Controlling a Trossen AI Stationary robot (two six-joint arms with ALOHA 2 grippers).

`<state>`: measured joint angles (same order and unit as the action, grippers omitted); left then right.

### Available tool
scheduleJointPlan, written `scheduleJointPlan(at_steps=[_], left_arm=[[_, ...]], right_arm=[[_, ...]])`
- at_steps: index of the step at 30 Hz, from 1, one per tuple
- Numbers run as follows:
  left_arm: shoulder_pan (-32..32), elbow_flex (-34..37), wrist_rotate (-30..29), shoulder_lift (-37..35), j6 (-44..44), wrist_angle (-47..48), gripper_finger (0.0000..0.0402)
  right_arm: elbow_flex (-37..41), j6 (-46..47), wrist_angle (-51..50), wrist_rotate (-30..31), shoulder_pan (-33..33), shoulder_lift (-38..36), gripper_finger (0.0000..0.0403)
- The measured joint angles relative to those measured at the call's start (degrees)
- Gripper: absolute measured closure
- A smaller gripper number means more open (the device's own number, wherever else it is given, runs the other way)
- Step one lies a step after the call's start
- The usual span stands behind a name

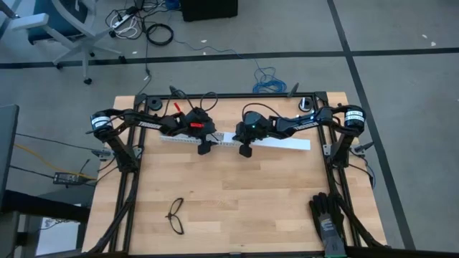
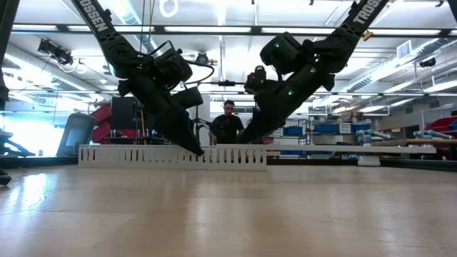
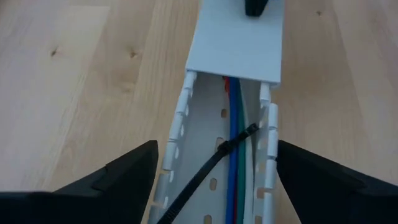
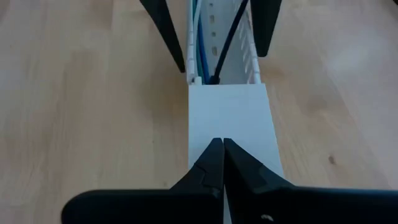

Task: Ziptie cables
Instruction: Close the white cable duct lid

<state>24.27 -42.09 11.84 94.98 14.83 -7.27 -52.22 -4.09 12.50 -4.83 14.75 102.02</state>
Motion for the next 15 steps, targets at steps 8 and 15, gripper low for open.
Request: scheduleJointPlan(at_steps=[8,15], left_arm=[[0.0,0.1,0.3,0.0,-0.1,-0.8,0.01],[0.0,0.1,0.8,0.0,0.0,-0.5,0.0129]], right_arm=[[-4.3,0.3,5.8,-5.9,0.9,7.9,0.0403],[-13.4,-2.5,2.5,-9.4,1.5,13.8,0.0403]])
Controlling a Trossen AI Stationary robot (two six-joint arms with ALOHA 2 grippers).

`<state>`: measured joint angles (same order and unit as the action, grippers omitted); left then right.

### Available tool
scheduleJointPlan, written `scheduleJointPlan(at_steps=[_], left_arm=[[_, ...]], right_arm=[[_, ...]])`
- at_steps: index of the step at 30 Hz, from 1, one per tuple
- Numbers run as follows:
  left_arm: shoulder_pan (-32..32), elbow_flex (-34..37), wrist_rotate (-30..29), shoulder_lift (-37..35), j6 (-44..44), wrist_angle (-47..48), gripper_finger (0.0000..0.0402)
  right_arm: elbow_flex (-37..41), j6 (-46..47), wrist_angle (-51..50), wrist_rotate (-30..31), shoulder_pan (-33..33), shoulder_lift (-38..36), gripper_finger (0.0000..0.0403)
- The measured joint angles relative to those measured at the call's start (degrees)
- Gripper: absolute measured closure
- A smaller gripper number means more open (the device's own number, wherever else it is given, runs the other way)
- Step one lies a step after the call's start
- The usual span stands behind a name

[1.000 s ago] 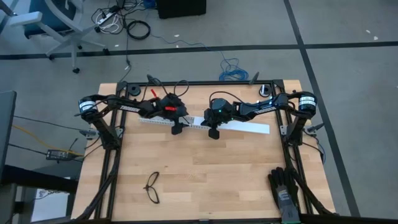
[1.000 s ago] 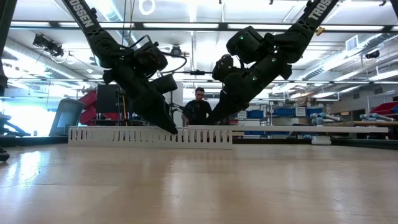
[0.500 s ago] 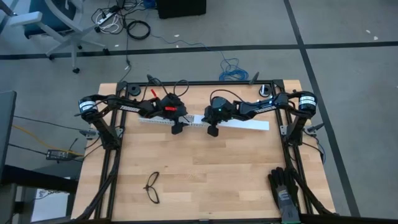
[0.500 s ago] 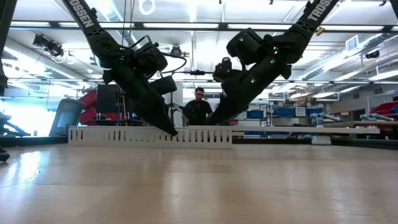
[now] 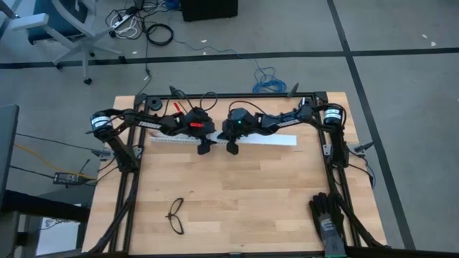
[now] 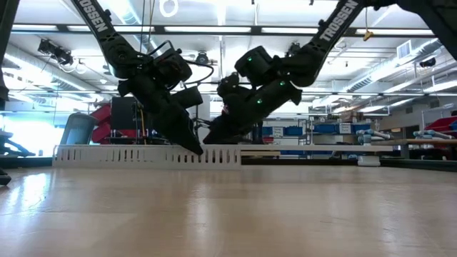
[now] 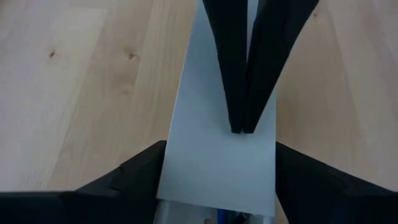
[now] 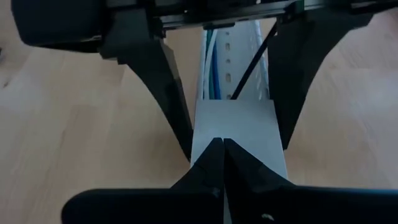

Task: Ziptie cables
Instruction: Close the white cable duct lid

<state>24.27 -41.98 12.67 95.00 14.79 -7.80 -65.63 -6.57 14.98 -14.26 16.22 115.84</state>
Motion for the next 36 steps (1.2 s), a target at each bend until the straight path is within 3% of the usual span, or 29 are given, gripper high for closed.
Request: scheduleJointPlan(at_steps=[17,23,36], left_arm=[[0.1,-0.2,-3.0,-3.7,0.0,0.2,0.0122],[0.5,-0.1,-3.6,-4.8,2.4,7.3,0.0121],[3.9,1.2,-4.3,-9.7,2.7,13.5,0.0121]], right_arm=[[-0.1,-1.6,-0.8,-2.3,0.5,-4.1,0.0403],[-0.1,-1.6,-1.4,-2.2,0.5,-4.1,0.0403],[-0.1,-1.6,-2.5,-2.1,0.5,-4.1,0.0403]])
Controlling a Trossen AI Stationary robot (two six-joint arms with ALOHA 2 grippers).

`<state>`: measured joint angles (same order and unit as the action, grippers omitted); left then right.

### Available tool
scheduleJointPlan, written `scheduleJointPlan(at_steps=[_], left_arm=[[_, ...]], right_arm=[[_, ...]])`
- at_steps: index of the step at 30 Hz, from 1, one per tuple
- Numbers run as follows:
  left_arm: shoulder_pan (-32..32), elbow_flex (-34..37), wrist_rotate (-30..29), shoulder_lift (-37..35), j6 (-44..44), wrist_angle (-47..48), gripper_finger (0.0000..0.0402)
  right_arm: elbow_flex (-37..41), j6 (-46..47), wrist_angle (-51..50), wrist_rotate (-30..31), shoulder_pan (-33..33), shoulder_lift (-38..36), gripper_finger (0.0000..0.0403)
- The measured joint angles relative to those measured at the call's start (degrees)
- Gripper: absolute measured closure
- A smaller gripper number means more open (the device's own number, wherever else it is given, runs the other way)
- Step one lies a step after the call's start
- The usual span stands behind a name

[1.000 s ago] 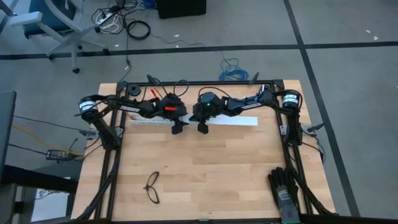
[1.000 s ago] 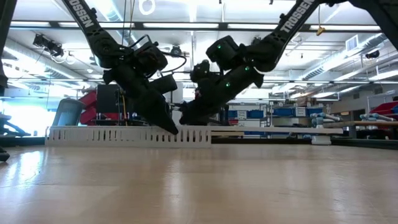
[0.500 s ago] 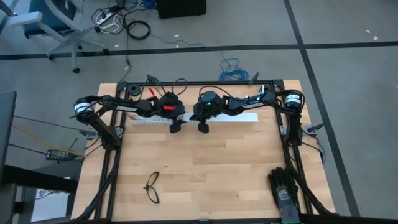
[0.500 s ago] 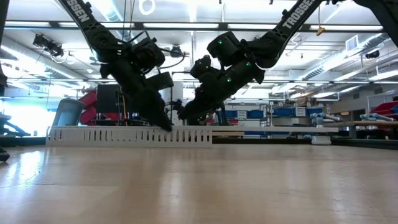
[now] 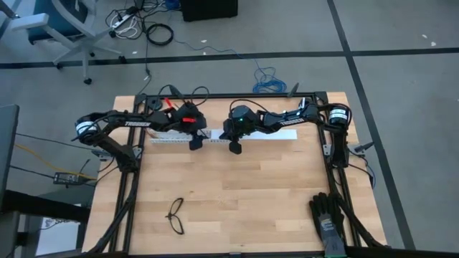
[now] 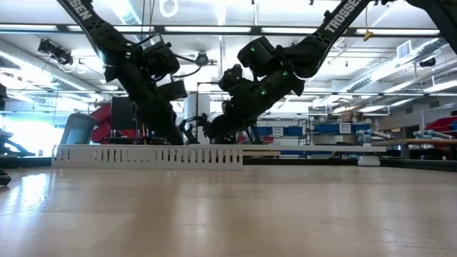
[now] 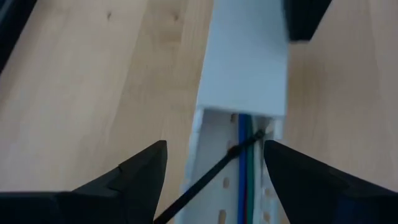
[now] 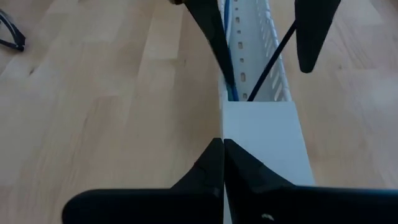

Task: Ziptie cables
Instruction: Close the white cable duct lid

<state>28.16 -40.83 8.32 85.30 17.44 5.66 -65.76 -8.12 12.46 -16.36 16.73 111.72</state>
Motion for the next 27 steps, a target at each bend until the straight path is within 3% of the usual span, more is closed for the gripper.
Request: scheduleJointPlan(at_steps=[6,12,27], left_arm=[[0.5,4.3,0.7,-0.2,-3.9,-4.8,0.0121],[0.5,4.9,3.6,0.2,-5.4,-2.7,0.0121],[0.7,0.2,-0.7,-1.2,-2.6,-0.6,0.0121]], right_arm=[[0.0,0.0,-0.3,0.0,0.0,0.0,0.0403],[0.0,-0.2,-0.3,-0.3,0.0,0.0,0.0403],[0.0,-0.6,-0.3,-0.3,0.0,0.0,0.0403]])
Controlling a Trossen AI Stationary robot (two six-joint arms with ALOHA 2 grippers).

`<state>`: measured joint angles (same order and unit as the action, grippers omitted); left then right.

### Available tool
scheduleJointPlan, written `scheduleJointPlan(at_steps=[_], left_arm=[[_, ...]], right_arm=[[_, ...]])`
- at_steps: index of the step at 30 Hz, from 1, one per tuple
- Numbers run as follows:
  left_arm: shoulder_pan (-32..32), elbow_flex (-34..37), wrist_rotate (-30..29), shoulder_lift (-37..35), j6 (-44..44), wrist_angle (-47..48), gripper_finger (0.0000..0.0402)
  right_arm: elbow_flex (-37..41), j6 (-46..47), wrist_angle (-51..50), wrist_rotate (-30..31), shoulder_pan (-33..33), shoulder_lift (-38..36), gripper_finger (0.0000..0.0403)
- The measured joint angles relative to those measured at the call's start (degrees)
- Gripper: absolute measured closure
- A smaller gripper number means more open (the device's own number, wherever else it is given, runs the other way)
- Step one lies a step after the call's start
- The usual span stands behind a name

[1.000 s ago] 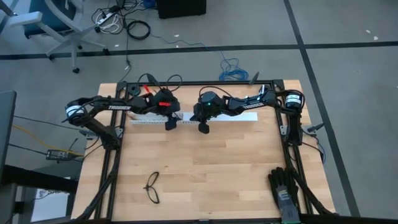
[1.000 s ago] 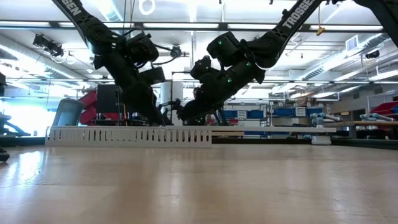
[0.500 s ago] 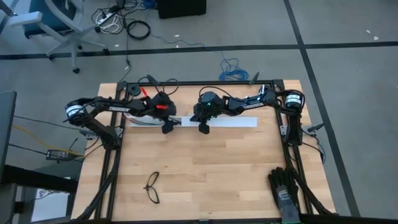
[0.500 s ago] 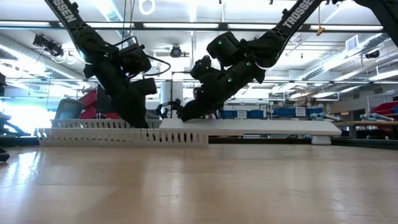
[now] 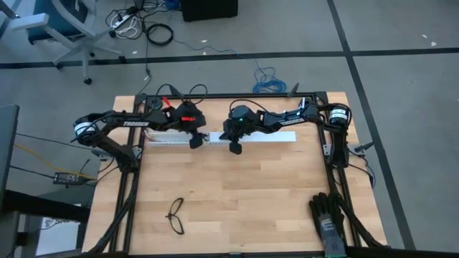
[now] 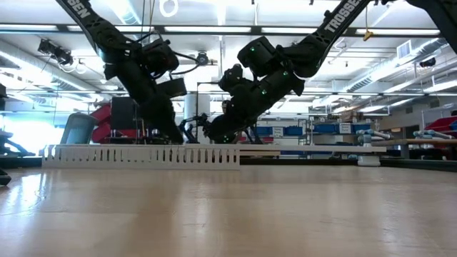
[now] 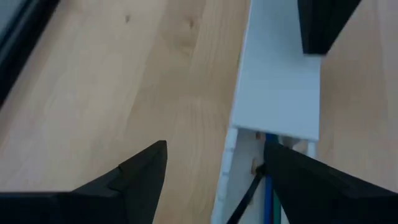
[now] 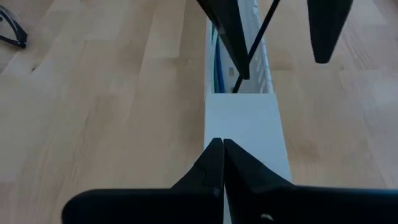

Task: Ziptie cables
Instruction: Close the white cable duct lid

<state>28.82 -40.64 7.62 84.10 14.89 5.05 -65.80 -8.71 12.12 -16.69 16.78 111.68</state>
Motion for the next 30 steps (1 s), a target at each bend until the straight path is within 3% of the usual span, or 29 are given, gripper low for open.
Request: scheduleJointPlan(at_steps=[16,30], left_arm=[[-0.2,0.8,6.6,-4.7,-0.1,11.0,0.0121],[-0.3,5.7,1.0,-4.6,-0.2,6.5,0.0132]], right_arm=[[1.3,-0.2,0.0,0.0,0.0,-0.1,0.0403],[1.4,-0.2,1.9,-1.4,0.0,-0.1,0.0403]])
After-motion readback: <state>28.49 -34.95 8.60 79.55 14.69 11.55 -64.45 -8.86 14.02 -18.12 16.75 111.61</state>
